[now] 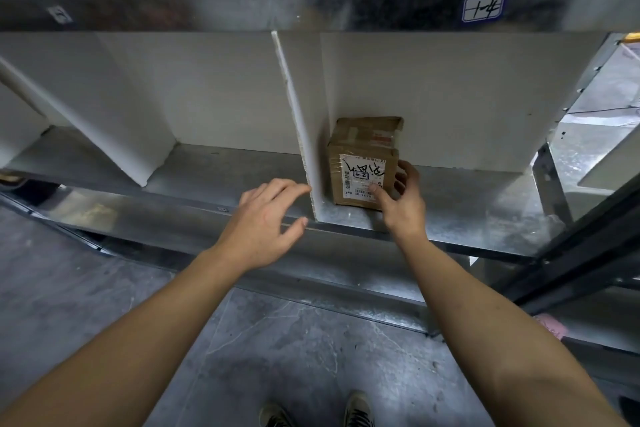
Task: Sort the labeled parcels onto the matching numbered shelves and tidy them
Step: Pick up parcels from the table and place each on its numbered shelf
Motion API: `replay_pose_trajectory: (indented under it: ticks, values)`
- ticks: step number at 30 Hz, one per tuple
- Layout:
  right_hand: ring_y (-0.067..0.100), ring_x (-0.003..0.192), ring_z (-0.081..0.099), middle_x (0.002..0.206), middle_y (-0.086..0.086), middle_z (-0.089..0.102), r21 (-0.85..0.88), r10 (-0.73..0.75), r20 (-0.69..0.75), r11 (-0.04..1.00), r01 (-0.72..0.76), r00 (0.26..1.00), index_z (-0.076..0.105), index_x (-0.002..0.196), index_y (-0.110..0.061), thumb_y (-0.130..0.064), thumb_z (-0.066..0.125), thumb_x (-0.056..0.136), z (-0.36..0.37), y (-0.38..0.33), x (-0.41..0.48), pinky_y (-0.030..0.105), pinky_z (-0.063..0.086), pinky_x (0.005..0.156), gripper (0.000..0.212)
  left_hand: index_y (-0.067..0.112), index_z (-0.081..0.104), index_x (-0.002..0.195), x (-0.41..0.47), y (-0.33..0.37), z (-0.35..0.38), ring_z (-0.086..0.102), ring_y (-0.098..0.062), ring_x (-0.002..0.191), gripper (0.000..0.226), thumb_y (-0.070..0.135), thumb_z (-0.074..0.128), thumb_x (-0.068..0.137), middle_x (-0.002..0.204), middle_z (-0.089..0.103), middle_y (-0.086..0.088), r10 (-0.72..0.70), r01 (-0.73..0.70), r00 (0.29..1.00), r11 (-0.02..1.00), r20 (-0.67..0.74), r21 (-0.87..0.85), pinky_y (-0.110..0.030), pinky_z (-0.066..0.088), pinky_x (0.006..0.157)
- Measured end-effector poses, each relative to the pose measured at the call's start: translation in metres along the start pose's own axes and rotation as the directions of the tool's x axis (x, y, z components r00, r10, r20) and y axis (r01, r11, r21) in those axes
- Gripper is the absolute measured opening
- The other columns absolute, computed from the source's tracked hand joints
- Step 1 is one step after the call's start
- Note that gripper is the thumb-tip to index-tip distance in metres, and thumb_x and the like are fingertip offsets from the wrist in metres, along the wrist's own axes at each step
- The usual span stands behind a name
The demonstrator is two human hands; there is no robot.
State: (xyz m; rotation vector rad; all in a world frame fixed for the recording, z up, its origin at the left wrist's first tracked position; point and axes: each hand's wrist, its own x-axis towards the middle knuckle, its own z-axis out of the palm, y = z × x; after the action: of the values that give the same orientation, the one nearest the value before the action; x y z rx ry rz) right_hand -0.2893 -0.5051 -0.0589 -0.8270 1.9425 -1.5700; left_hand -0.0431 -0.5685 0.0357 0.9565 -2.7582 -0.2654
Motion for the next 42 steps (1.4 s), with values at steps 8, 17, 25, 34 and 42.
replay_pose_trajectory:
  ticks: [8,17,25,34,42]
  values:
    - [0.024,0.143,0.040,0.155,0.004,0.043,-0.235,0.040,-0.057,0.970,-0.052,0.998,0.033,0.153,-0.023,-0.037,0.076,0.088,-0.021,-0.006,-0.035,0.044,0.036,0.116,0.080,0.026,0.048,0.136,-0.001,-0.002,-0.001,0.049,-0.016,0.118,0.054,0.048,0.041,0.088,0.130,0.051,0.005,0.074,-0.074,0.997,0.997,-0.026,-0.029,-0.041,0.037,0.099]
    - [0.024,0.138,0.041,0.152,0.004,0.042,-0.664,0.000,-0.090,0.746,-0.060,0.996,0.042,0.149,-0.021,-0.043,0.066,0.094,-0.067,-0.013,-0.118,0.040,0.037,0.113,0.063,0.028,0.042,0.142,0.002,0.017,0.017,0.046,-0.018,0.122,0.050,0.042,0.051,0.095,0.137,0.049,0.005,0.258,-0.257,0.966,0.966,0.031,-0.011,-0.041,0.034,0.103]
    - [0.025,0.138,0.039,0.147,0.003,0.046,-0.909,0.018,-0.151,0.390,-0.146,0.988,0.045,0.143,-0.025,-0.052,0.056,0.095,-0.081,-0.024,-0.220,0.043,0.039,0.107,0.056,0.026,0.037,0.145,-0.010,0.050,0.027,0.043,-0.022,0.126,0.053,0.046,0.045,0.096,0.140,0.047,0.002,0.450,-0.464,0.880,0.883,0.151,0.076,-0.040,0.032,0.104]
    - [0.034,0.133,0.041,0.140,0.011,0.046,-0.839,0.153,-0.433,0.293,-0.459,0.889,0.045,0.137,-0.021,-0.048,0.051,0.097,-0.105,-0.008,-0.360,0.045,0.037,0.107,0.048,0.027,0.041,0.142,-0.056,0.136,0.067,0.045,-0.025,0.124,0.051,0.043,0.048,0.093,0.136,0.050,0.000,0.688,-0.711,0.672,0.703,0.275,-0.023,-0.044,0.033,0.103]
    - [0.028,0.134,0.042,0.144,0.005,0.047,-0.586,0.255,-0.727,0.252,-0.770,0.637,0.047,0.138,-0.025,-0.050,0.052,0.095,-0.144,0.021,-0.483,0.044,0.040,0.105,0.050,0.031,0.038,0.142,-0.122,0.246,0.094,0.045,-0.021,0.124,0.052,0.047,0.045,0.093,0.138,0.048,0.005,0.859,-0.874,0.411,0.466,0.304,-0.135,-0.041,0.035,0.104]
